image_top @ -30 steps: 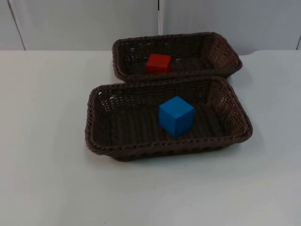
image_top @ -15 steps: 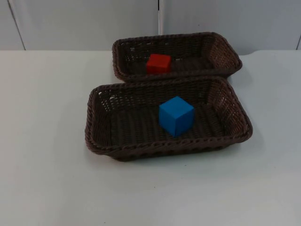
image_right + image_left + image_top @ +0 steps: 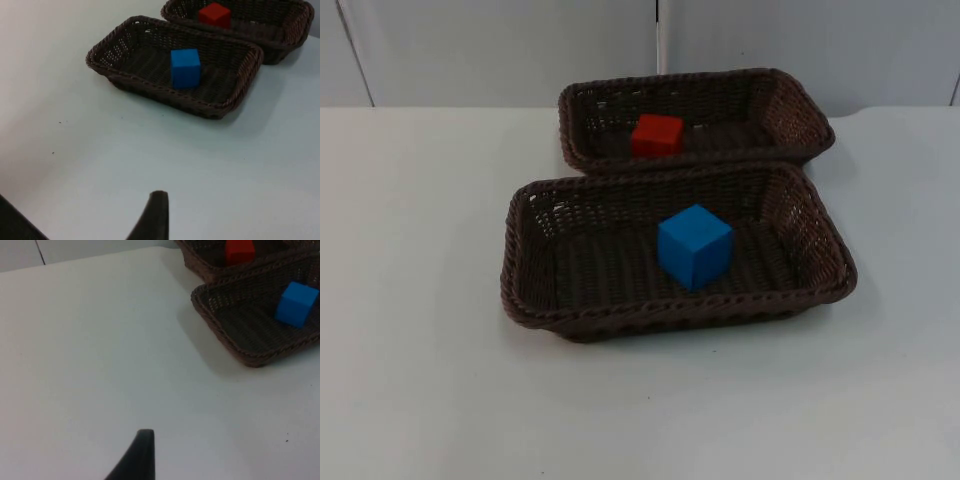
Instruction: Pick up one cube with the left hand and place it into the upper basket. Pick up one cube with the right hand and place it into the lower basket.
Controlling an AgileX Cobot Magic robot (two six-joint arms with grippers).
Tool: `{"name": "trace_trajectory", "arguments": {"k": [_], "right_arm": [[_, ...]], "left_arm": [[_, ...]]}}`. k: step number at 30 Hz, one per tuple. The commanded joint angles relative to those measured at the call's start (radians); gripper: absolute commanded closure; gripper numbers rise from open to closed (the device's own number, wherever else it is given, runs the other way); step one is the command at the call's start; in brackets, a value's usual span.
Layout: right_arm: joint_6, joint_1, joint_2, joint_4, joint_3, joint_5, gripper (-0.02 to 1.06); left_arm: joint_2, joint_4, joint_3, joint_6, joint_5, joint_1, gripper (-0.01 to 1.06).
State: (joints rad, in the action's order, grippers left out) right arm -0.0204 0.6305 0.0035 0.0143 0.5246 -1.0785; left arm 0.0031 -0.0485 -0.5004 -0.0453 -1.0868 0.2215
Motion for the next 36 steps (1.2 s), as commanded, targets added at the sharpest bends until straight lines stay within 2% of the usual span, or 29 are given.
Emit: {"name": "trace_trajectory", "arguments": {"k": [1, 7, 9, 10, 12, 36], "right_arm": [[0.0, -0.001, -0.003, 0.0, -0.01, 0.0, 0.23], [0.0, -0.001, -0.003, 0.0, -0.01, 0.0, 0.22], [0.002, -0.001, -0.003, 0.0, -0.01, 0.0, 0.13], [0.002, -0.001, -0.003, 0.0, -0.01, 0.0, 0.13], [0.002, -0.001, -0.003, 0.0, -0.01, 0.0, -0.01], [0.012, -0.007, -0.003, 0.002, -0.01, 0.0, -0.01]], "left_arm": [[-0.003, 0.005, 0.006, 0.002, 0.012, -0.002, 0.06], [-0.003, 0.005, 0.006, 0.002, 0.012, -0.002, 0.06], [-0.003, 0.005, 0.006, 0.002, 0.012, -0.002, 0.06], [-0.003, 0.005, 0.006, 0.002, 0.012, -0.002, 0.06], [-0.003, 0.005, 0.006, 0.002, 0.012, -0.002, 0.06], [-0.003, 0.005, 0.006, 0.002, 0.012, -0.002, 0.06]]}}
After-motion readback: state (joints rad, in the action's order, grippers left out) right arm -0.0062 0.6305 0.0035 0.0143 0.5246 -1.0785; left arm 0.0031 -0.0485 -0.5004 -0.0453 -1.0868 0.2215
